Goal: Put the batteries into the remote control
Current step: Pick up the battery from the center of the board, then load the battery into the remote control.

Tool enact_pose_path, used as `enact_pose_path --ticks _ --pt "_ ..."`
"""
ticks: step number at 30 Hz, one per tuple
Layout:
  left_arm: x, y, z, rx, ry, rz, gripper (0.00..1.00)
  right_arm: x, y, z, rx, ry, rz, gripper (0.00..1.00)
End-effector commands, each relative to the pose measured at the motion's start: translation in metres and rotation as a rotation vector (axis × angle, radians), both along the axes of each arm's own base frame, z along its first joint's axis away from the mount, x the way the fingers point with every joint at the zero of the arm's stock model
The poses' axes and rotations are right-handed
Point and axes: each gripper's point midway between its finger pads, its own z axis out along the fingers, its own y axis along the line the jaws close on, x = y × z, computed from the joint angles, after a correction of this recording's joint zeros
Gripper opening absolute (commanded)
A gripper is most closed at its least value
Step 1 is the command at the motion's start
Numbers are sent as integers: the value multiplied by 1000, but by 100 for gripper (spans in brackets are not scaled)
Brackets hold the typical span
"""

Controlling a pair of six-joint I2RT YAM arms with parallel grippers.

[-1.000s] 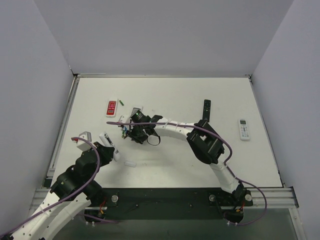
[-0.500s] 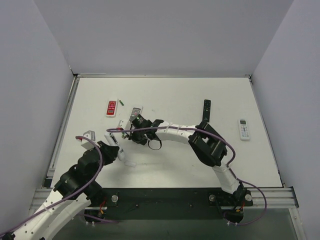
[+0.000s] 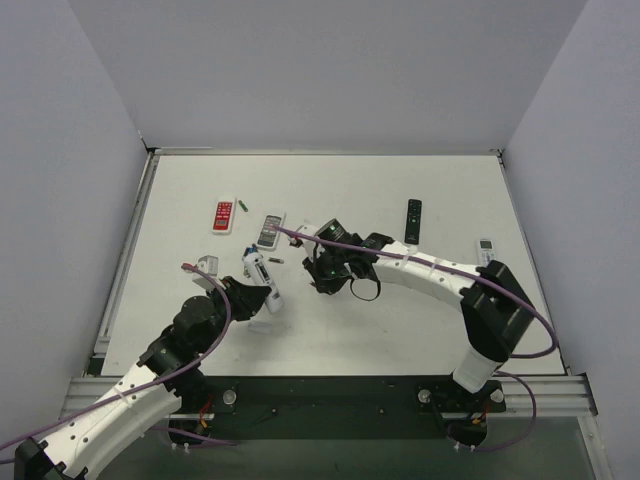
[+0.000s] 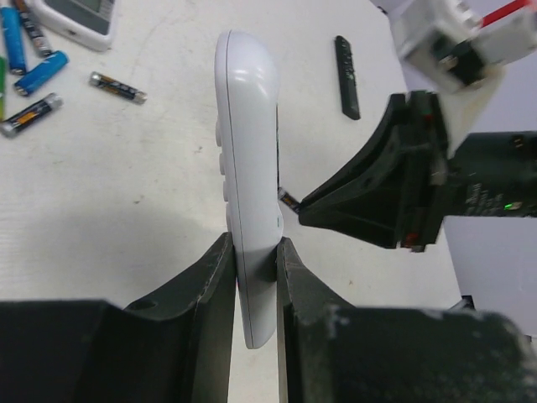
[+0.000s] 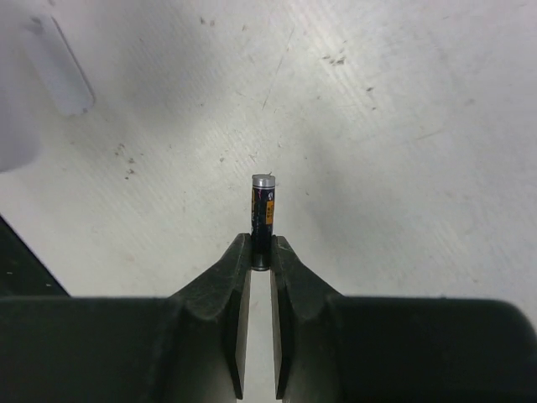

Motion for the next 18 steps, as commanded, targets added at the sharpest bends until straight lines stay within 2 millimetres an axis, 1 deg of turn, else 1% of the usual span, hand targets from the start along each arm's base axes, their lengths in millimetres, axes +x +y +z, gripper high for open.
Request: enact_pose_path --ticks 1,2,3,4,5,6,7,8,9,10,11,12,13,14,15,18 --pt "10 -30 51 -177 -175 -97 0 -11 -10 66 138 52 -142 0" --pt "8 -36 52 -193 -175 -123 0 -11 -11 82 165 43 -158 0" --pt "9 -39 59 -220 -203 -134 0 -19 -14 90 167 74 -160 0" --pt "11 -44 54 -216 -187 -144 0 -19 -10 106 198 80 -172 0" --pt "11 -47 55 -230 -187 -162 0 -21 -10 120 222 83 -179 0" --pt "13 -52 58 -246 -198 -169 0 -27 -11 126 221 109 -178 0" --pt "14 -54 58 -255 -199 -178 0 -25 -7 144 258 108 -192 0" --pt "15 -57 60 -273 -196 -185 0 -26 -6 152 268 113 -202 0" --pt "15 -61 69 -302 -222 -198 0 -30 -7 155 259 132 -213 0" --pt "17 -65 67 -303 -210 -206 0 -31 -6 162 268 144 -220 0" --pt "19 -67 70 -319 -212 -207 0 -28 -2 170 274 150 -228 0" --pt "19 -74 69 -322 -209 -235 0 -32 -5 170 241 177 -240 0" --pt "21 -77 77 -335 -222 -245 0 -31 -6 172 229 184 -252 0" --pt "21 -81 79 -338 -223 -257 0 -28 -3 177 228 189 -267 0" --pt "23 -85 79 -342 -218 -269 0 -30 -5 176 211 200 -277 0" --pt "23 -93 86 -373 -225 -293 0 -25 -5 177 198 202 -334 0"
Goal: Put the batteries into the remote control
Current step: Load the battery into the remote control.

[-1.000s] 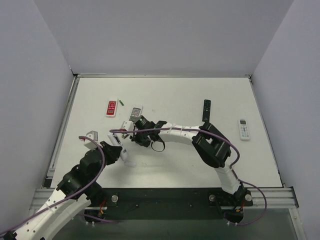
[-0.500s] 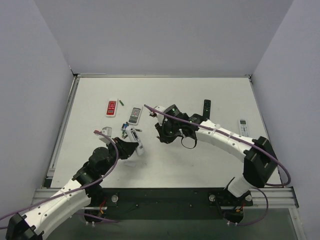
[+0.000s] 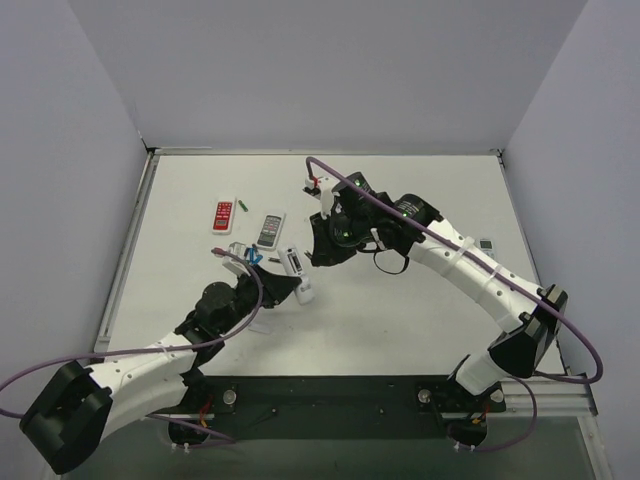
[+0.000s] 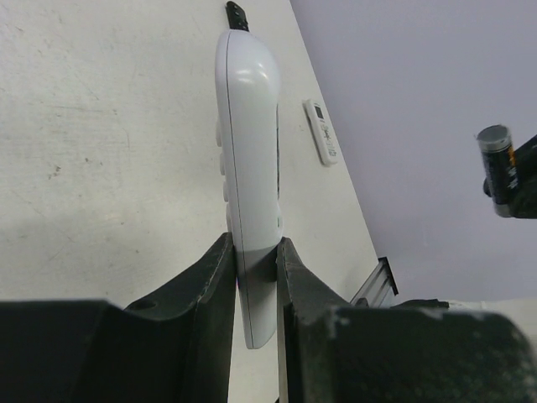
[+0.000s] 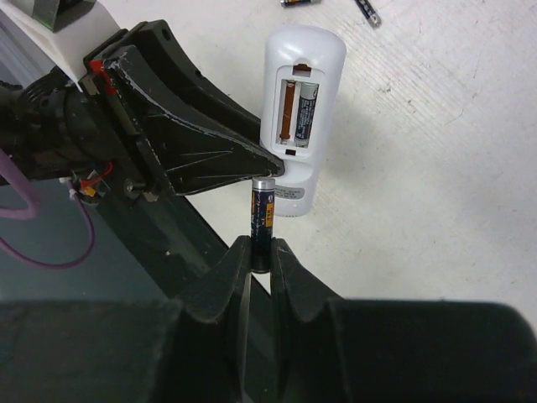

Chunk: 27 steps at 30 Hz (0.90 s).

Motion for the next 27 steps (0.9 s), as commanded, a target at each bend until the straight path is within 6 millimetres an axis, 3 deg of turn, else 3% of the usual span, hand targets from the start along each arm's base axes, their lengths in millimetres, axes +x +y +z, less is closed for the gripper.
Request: enact_pose_path --ticks 1,10,27 --pt "4 -20 75 -185 -164 -67 0 -10 -11 -10 -85 119 -89 0" --pt "1 -34 83 -202 -178 -111 0 -5 0 -16 -111 176 -137 0" --pt "-4 -40 85 -230 -150 -131 0 11 7 -31 -148 199 -217 0"
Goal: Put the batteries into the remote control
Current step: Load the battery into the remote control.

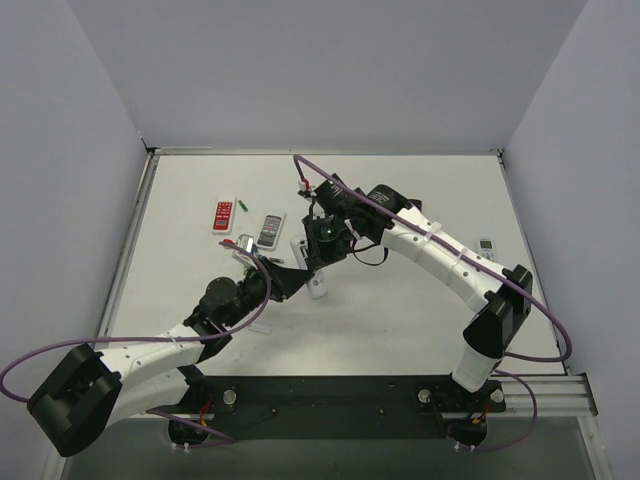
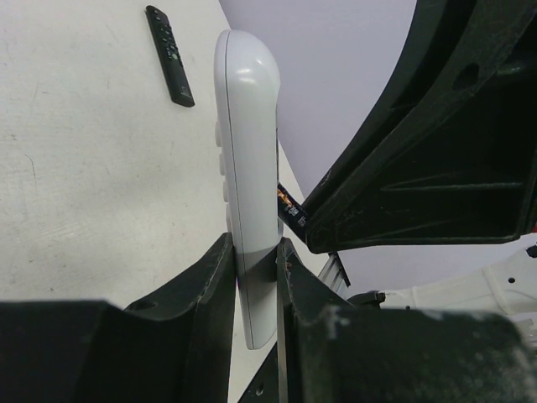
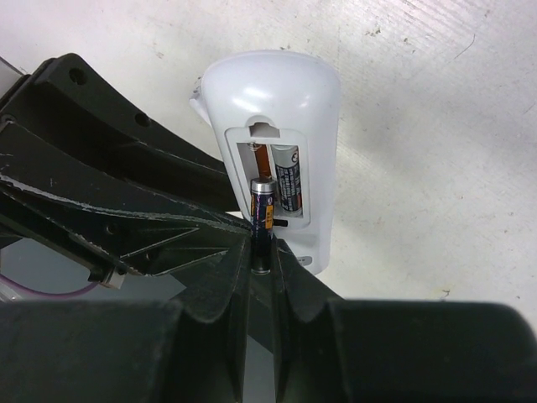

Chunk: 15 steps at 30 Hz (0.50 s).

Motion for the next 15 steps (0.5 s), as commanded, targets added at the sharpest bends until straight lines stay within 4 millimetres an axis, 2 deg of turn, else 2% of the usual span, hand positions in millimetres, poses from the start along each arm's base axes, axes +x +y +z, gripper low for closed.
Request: enact_pose_path --ticks 1,15 --pt "-2 -7 46 -106 -90 -24 0 6 1 0 -29 -9 -43 0" --pt "-8 -3 47 -111 -92 -26 0 28 19 -1 -7 -91 -49 0"
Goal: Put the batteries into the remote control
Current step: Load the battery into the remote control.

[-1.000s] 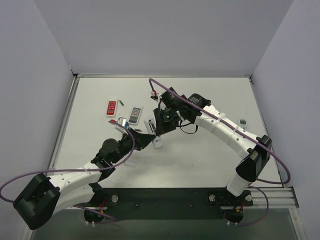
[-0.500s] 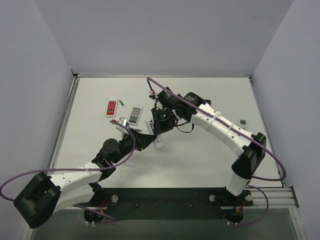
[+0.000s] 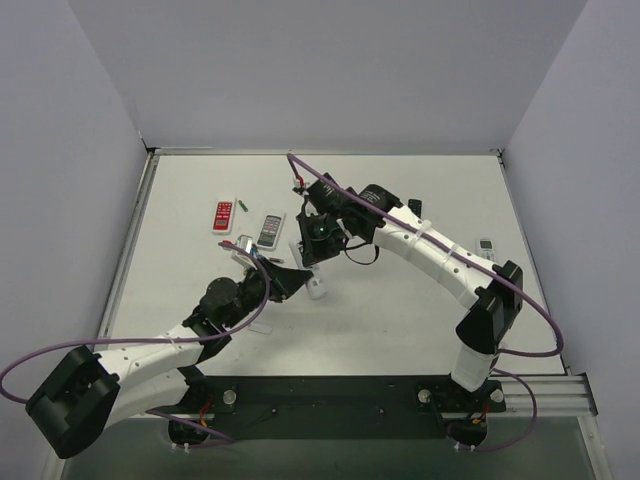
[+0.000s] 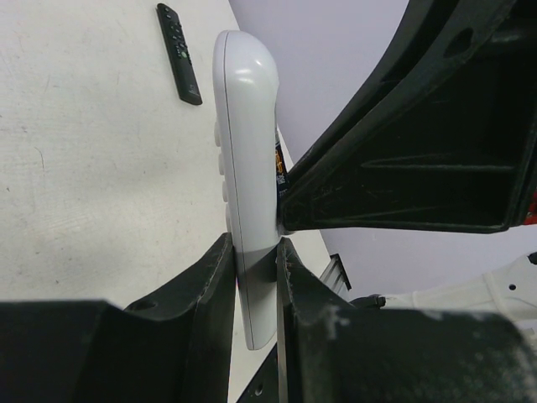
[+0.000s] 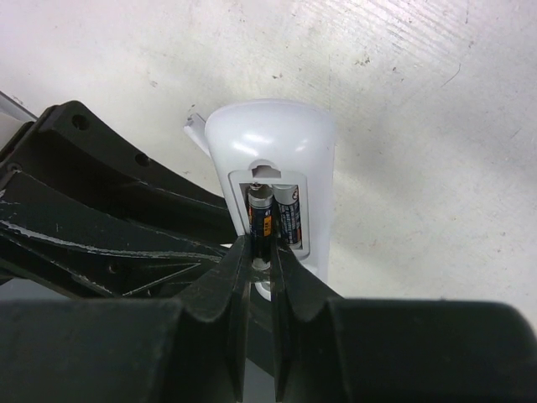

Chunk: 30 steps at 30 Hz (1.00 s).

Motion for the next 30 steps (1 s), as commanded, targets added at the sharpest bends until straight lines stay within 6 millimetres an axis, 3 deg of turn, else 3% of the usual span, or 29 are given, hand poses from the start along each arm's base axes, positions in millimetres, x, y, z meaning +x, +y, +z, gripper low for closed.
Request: enact_pose_path --ticks 1,6,17,25,30 --pt "-9 -4 51 -113 -121 -40 0 15 8 4 8 -54 -13 0" --pt "-10 1 49 -111 -113 -21 0 15 9 5 13 -52 -8 2" --pt "-6 11 37 -128 -47 29 0 13 11 9 31 -46 -12 23" --pt "-4 17 27 -135 10 53 0 11 8 31 68 -94 4 39" --pt "-3 19 28 -148 20 55 0 5 6 54 108 -157 86 43"
